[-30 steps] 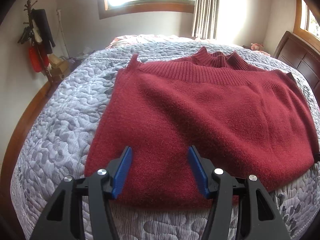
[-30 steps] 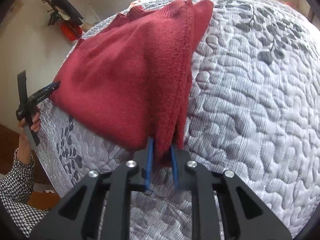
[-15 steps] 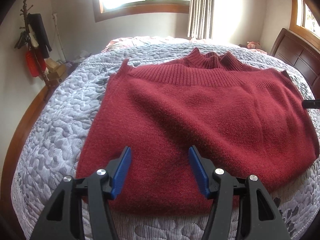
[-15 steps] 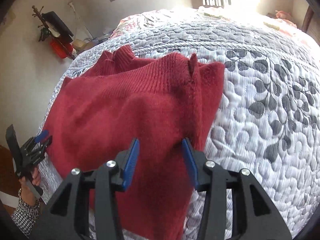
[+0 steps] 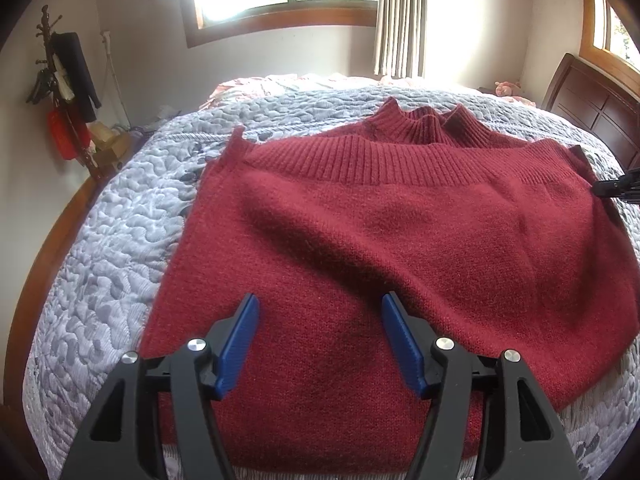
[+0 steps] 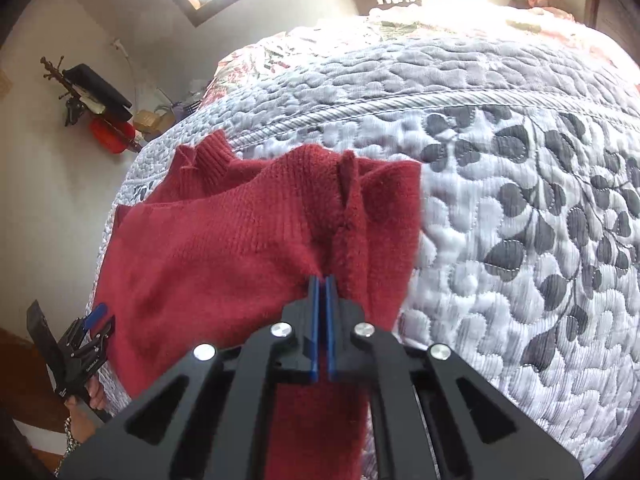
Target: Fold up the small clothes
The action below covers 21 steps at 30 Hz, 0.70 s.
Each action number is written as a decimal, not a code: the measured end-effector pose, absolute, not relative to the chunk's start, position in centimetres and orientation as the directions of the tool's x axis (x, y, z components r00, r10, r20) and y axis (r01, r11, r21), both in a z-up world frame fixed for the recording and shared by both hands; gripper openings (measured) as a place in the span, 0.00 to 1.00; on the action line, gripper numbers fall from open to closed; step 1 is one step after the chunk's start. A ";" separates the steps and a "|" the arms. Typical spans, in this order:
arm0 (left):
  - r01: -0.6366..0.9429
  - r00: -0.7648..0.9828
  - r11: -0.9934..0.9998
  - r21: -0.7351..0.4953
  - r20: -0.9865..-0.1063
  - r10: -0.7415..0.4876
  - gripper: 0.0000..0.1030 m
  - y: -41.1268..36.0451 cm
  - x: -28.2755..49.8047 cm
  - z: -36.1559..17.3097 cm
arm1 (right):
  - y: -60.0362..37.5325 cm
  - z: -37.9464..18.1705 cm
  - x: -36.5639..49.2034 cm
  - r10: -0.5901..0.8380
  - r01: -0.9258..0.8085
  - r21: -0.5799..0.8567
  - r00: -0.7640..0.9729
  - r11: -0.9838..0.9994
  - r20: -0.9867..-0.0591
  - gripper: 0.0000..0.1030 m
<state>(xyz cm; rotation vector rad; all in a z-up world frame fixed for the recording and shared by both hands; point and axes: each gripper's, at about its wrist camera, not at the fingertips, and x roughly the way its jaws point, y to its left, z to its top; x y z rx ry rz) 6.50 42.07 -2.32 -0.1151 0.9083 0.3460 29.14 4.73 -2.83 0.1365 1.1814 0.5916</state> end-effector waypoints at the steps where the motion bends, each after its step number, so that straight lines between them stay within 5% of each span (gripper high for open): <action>1: -0.343 0.563 0.938 0.047 -0.789 0.245 0.64 42.2 6.6 -2.5 | 4.3 -3.5 29.3 0.511 -0.344 0.421 0.232 0.839 -0.828 0.01; 7: -0.349 0.555 0.936 0.051 -0.794 0.250 0.67 42.4 7.1 -3.0 | 4.2 -4.7 29.3 0.531 -0.345 0.442 0.227 0.828 -0.817 0.04; 9: -0.350 0.556 0.935 0.058 -0.791 0.257 0.66 42.2 6.9 -2.6 | 4.0 -3.9 28.4 0.548 -0.358 0.453 0.233 0.816 -0.803 0.17; 16: -0.329 0.578 0.944 0.022 -0.786 0.219 0.66 40.7 5.3 -1.9 | 2.0 -2.7 20.9 0.547 -0.455 0.411 0.219 0.790 -0.808 0.29; 20: -0.310 0.588 0.950 0.042 -0.777 0.227 0.67 39.3 5.1 -1.9 | 1.2 -3.8 17.7 0.530 -0.473 0.397 0.188 0.787 -0.827 0.28; 21: -0.312 0.582 0.949 0.048 -0.780 0.231 0.67 39.2 5.3 -2.1 | 1.1 -4.2 17.4 0.514 -0.473 0.380 0.193 0.795 -0.836 0.19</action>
